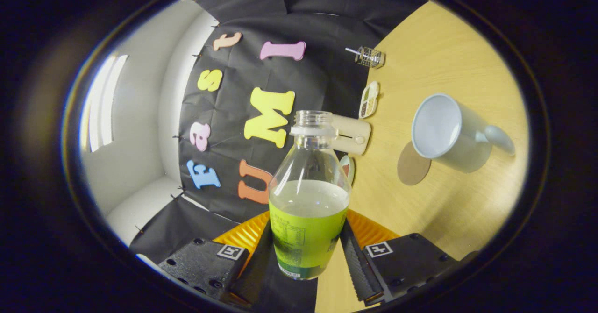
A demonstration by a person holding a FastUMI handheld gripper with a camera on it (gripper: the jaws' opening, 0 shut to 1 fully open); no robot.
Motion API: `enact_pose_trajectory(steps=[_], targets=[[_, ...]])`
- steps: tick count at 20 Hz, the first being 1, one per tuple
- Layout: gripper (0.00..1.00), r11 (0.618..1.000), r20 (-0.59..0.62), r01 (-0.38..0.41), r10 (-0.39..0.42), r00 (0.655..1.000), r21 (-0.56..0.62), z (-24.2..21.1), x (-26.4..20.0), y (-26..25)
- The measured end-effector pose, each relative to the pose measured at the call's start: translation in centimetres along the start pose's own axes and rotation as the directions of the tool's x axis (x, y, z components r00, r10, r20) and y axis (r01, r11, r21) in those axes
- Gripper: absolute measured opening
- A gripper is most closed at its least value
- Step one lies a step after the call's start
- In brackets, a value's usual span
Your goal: Take the bottle from table, then pour the juice into the cup, finally place the bottle on the coaster
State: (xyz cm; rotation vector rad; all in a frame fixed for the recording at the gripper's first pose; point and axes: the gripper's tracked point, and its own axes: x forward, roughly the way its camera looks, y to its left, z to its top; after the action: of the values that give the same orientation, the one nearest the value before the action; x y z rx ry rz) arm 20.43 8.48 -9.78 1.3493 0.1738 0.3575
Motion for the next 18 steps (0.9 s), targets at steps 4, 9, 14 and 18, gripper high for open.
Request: enact_pose_trajectory(steps=[4, 9, 14, 18], targets=[[0.79, 0.996, -0.002, -0.015, 0.015, 1.000, 0.087, 0.5, 0.7, 0.0], [0.79, 0.978, -0.009, -0.036, 0.039, 0.999, 0.206, 0.3, 0.7, -0.3], [0.79, 0.960, 0.001, -0.063, 0.065, 0.998, 0.271, 0.9, 1.0, 0.2], [0.78, 0.940, 0.012, -0.093, 0.095, 0.995, 0.329, 1.2, 0.9, 1.2]])
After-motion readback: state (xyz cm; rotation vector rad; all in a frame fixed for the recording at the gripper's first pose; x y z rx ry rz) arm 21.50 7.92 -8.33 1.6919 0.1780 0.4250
